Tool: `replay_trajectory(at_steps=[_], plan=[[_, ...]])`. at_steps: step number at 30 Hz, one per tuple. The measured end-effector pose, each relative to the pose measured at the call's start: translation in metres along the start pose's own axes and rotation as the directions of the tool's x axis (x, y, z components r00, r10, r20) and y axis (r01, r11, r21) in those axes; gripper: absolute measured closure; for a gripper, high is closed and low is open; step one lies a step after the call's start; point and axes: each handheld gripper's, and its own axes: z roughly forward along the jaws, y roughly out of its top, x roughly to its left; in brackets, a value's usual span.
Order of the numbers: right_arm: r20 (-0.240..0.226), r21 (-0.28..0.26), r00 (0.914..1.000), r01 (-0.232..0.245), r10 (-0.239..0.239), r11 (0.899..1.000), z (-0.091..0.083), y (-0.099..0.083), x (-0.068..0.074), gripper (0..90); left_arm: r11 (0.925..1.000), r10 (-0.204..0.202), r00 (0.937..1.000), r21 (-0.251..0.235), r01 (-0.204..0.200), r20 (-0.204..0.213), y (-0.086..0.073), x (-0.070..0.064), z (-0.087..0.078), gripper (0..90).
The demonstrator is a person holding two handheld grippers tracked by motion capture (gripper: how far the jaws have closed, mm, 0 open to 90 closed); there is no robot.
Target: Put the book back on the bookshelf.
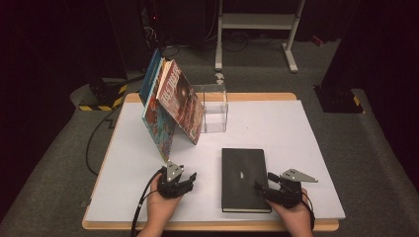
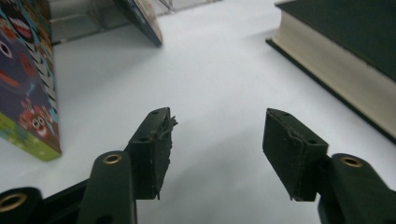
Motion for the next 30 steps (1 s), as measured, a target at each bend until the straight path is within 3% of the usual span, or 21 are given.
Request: replay_trajectory(at_steps=[7,11,15,21,22,23,24,26,29,30], plan=[[-0.021,0.026,0.9976,-0.065,0.065,0.998,0.0,-0.003,-0.002,30.4,0.9984,0.054,0.9969,0.015,-0.055,0.057,-0.004,-0.002,0.0,32.9],[-0.015,0.045,0.9966,-0.08,0.081,0.996,0.0,-0.001,-0.001,30.7,0.9987,0.051,0.9966,-0.007,-0.051,0.065,-0.004,-0.002,-0.002,32.0],[-0.012,0.054,0.9967,-0.08,0.08,0.995,0.001,0.0,0.003,30.9,0.9967,0.08,0.9942,0.001,-0.081,0.072,-0.004,-0.004,-0.001,28.6],[-0.044,0.063,0.9976,-0.051,0.054,0.997,0.012,0.003,0.017,31.2,0.9995,0.025,0.9928,-0.022,-0.022,0.117,-0.002,0.003,-0.006,26.2],[-0.056,0.069,0.9975,-0.04,0.044,0.997,0.019,0.005,0.025,31.1,0.9982,-0.02,0.9879,-0.053,0.028,0.154,0.0,0.009,-0.012,26.2],[-0.056,0.069,0.9975,-0.04,0.044,0.997,0.019,0.005,0.025,31.1,0.9982,-0.02,0.9879,-0.053,0.028,0.154,0.0,0.009,-0.012,26.2],[-0.069,0.083,0.997,-0.029,0.035,0.996,0.025,0.009,0.03,31.0,0.994,-0.058,0.9797,-0.08,0.074,0.192,0.002,0.012,-0.017,25.7],[-0.081,0.091,0.9964,-0.017,0.024,0.996,0.032,0.013,0.036,31.1,0.992,-0.074,0.9719,-0.084,0.094,0.223,0.002,0.013,-0.018,23.5],[-0.101,0.1,0.9947,-0.006,0.016,0.995,0.043,0.017,0.048,31.0,0.9923,-0.074,0.9688,-0.079,0.095,0.237,0.002,0.011,-0.018,22.1],[-0.109,0.1,0.9939,0.002,0.009,0.995,0.048,0.018,0.053,31.1,0.9919,-0.082,0.9618,-0.072,0.104,0.261,0.001,0.009,-0.017,22.2]])
